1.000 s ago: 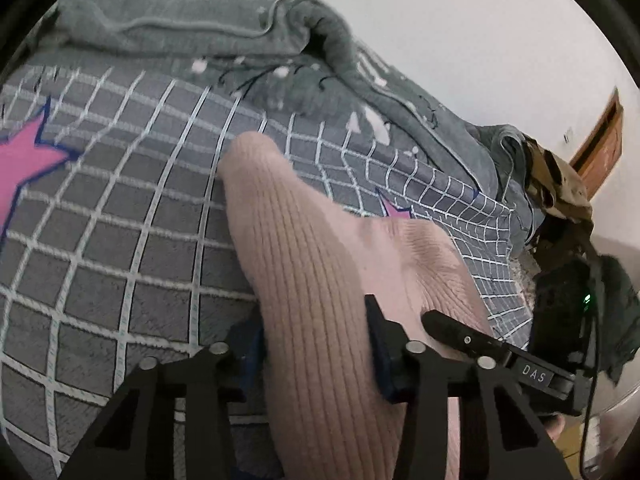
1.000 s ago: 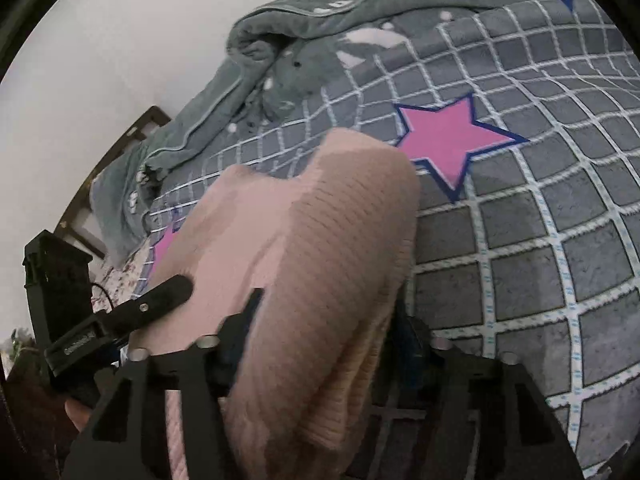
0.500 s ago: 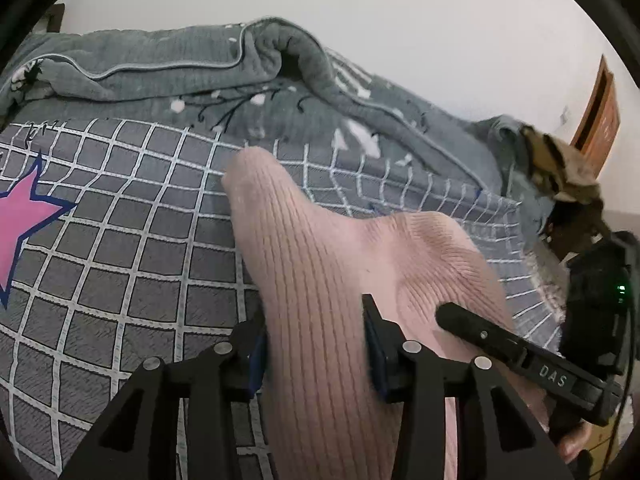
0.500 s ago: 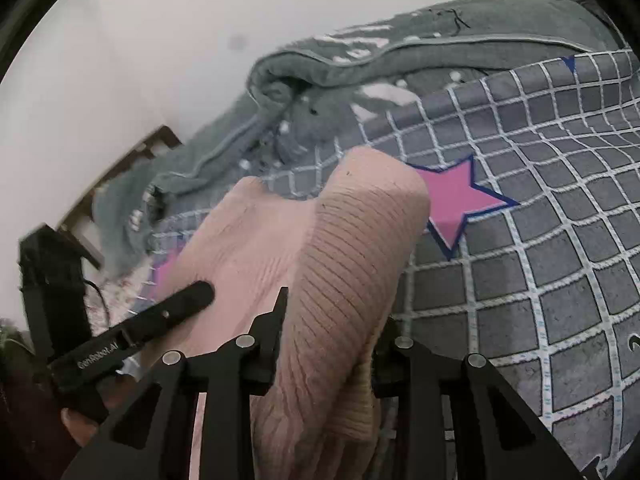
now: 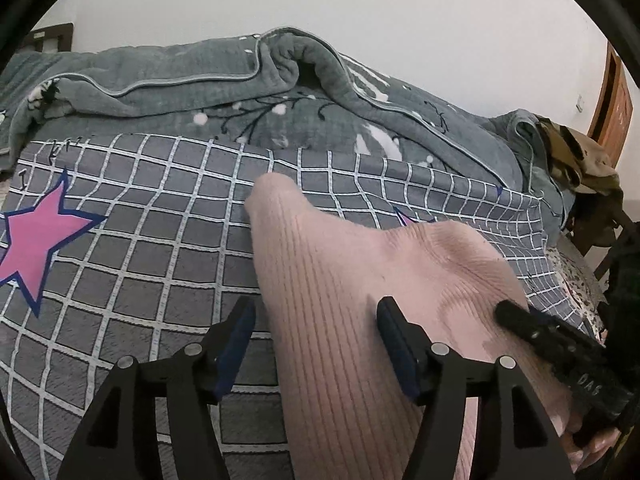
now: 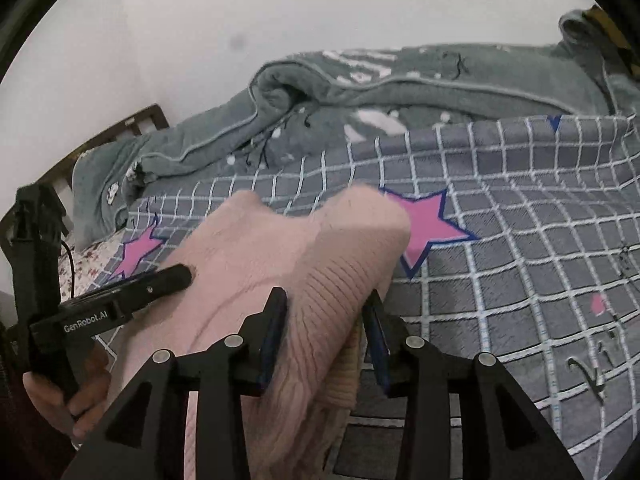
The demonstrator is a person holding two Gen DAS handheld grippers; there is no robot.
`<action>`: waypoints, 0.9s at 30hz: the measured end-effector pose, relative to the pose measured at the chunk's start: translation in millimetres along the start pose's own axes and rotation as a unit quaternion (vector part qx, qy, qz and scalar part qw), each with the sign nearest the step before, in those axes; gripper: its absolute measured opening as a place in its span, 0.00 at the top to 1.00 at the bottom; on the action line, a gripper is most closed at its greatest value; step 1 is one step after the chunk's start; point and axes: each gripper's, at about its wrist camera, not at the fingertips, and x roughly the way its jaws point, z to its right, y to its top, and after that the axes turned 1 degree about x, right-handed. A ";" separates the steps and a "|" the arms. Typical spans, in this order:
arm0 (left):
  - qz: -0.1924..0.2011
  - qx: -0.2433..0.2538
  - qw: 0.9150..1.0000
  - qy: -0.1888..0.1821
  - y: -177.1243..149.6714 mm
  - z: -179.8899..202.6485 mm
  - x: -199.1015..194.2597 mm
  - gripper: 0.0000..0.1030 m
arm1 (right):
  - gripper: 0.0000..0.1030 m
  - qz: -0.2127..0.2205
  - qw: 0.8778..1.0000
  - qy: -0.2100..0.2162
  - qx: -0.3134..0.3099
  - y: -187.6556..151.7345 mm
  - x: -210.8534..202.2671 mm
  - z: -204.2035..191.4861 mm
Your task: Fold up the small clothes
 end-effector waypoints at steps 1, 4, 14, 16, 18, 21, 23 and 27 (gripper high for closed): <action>0.000 0.001 1.000 0.003 -0.7 -0.6 -0.7 0.39 | 0.63 0.012 1.000 -0.002 0.004 1.2 -4.0 2.5; 0.000 0.002 1.000 0.007 -2.1 -1.2 -2.0 0.38 | 0.63 0.022 1.000 -0.010 0.013 1.8 -5.6 7.4; 0.003 0.009 1.000 0.007 -6.2 1.4 -9.6 0.37 | 0.90 0.048 0.998 -0.004 0.039 -4.6 -9.2 9.1; 0.006 0.011 1.000 0.010 -6.9 1.8 -11.9 0.37 | 0.90 0.040 0.998 0.005 0.048 -4.3 -7.5 13.8; 0.007 0.012 1.000 0.010 -8.2 1.5 -13.3 0.36 | 0.90 0.018 0.999 -0.020 0.038 -7.4 2.5 12.3; 0.002 0.013 1.000 0.012 -9.5 0.9 -13.6 0.36 | 0.84 0.006 0.999 -0.033 0.028 -10.1 5.6 9.1; 0.001 0.013 1.000 0.013 -10.5 0.1 -15.0 0.35 | 0.80 0.017 0.999 -0.033 0.017 -7.0 -2.7 5.5; -0.004 0.014 1.000 0.018 -13.3 -1.2 -16.8 0.34 | 0.66 0.050 0.998 -0.039 0.000 -5.4 -21.8 -0.1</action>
